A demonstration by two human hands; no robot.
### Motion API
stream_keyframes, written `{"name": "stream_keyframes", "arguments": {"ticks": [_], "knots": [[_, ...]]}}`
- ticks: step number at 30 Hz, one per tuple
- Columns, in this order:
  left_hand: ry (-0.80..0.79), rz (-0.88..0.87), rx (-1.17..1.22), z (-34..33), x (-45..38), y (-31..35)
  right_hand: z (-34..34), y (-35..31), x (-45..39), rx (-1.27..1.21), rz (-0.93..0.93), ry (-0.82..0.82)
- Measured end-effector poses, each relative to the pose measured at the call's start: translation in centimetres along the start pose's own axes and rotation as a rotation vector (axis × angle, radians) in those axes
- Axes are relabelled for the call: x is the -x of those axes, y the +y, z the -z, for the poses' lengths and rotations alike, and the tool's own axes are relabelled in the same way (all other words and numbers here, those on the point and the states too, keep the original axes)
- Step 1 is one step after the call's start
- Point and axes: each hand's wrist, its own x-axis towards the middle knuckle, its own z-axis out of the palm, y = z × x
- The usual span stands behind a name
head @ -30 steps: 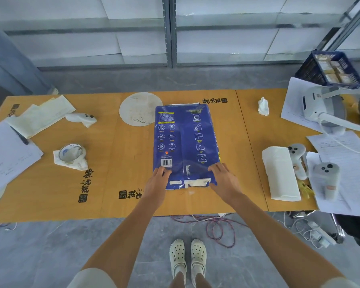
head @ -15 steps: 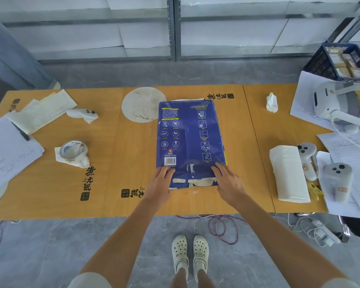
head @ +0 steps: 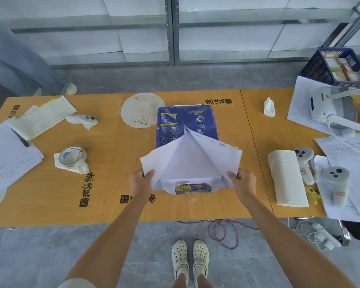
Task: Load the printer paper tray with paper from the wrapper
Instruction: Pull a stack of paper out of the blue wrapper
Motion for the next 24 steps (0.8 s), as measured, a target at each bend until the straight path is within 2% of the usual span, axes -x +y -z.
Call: {"name": "stream_keyframes", "arguments": {"ticks": [6, 12, 16, 24], "knots": [[0.063, 0.188, 0.136, -0.3, -1.9, -1.3, 0.0, 1.0, -1.4, -0.156, -0.199, 0.062], [0.097, 0.250, 0.119, -0.5, -3.7, -2.0, -0.7, 1.9, -2.9, -0.184, -0.305, 0.092], [0.105, 0.270, 0.109, -1.1, -4.1, -2.5, -1.3, 2.7, -3.5, -0.138, -0.284, 0.113], [0.130, 0.276, 0.079, -2.0, -4.5, -2.9, -1.6, 2.7, -3.5, 0.023, -0.203, 0.055]]}}
